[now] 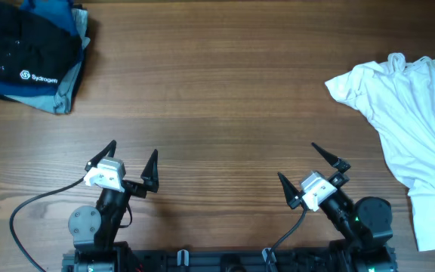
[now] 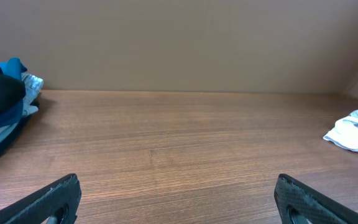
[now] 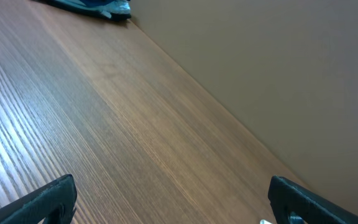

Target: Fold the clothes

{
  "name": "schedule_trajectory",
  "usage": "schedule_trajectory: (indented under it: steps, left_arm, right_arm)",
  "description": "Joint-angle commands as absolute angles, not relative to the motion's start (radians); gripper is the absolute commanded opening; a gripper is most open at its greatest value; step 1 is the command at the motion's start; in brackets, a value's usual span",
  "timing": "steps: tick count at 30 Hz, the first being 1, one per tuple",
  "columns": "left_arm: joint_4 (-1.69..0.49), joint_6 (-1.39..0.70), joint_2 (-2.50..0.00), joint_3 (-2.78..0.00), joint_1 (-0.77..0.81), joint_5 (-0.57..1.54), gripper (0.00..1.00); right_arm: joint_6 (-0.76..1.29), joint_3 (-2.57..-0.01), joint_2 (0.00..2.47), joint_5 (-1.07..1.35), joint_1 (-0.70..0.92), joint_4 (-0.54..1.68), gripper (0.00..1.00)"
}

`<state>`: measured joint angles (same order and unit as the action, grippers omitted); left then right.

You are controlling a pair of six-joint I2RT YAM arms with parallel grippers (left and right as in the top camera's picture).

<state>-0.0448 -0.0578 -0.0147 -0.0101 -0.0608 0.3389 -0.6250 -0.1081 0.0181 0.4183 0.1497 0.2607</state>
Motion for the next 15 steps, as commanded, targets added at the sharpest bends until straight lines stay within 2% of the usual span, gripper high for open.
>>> schedule_trajectory:
  steps: [1, 5, 8, 10, 15]
  left_arm:
    - [-0.046, -0.060, -0.005, -0.006, -0.058, 0.347, 1.00]
    - [-0.046, -0.060, -0.005, -0.006, -0.058, 0.347, 1.00]
    - [-0.046, -0.060, -0.005, -0.006, -0.058, 0.347, 1.00]
    - [-0.046, -0.060, -0.005, -0.006, -0.058, 0.347, 1.00]
    - [-0.046, -0.060, -0.005, -0.006, -0.058, 0.347, 1.00]
  right_arm:
    - [-0.676, -0.104, 0.010, 0.456, 0.154, 0.184, 1.00]
    - [-0.636, -0.104, 0.010, 0.402, 0.154, 0.054, 1.00]
    - [-0.376, -0.104, 0.010, 0.263, 0.154, -0.039, 0.99]
    - [-0.287, -0.104, 0.010, 0.213, 0.154, -0.042, 1.00]
    - [-0.288, -0.104, 0.010, 0.213, 0.154, 0.040, 1.00]
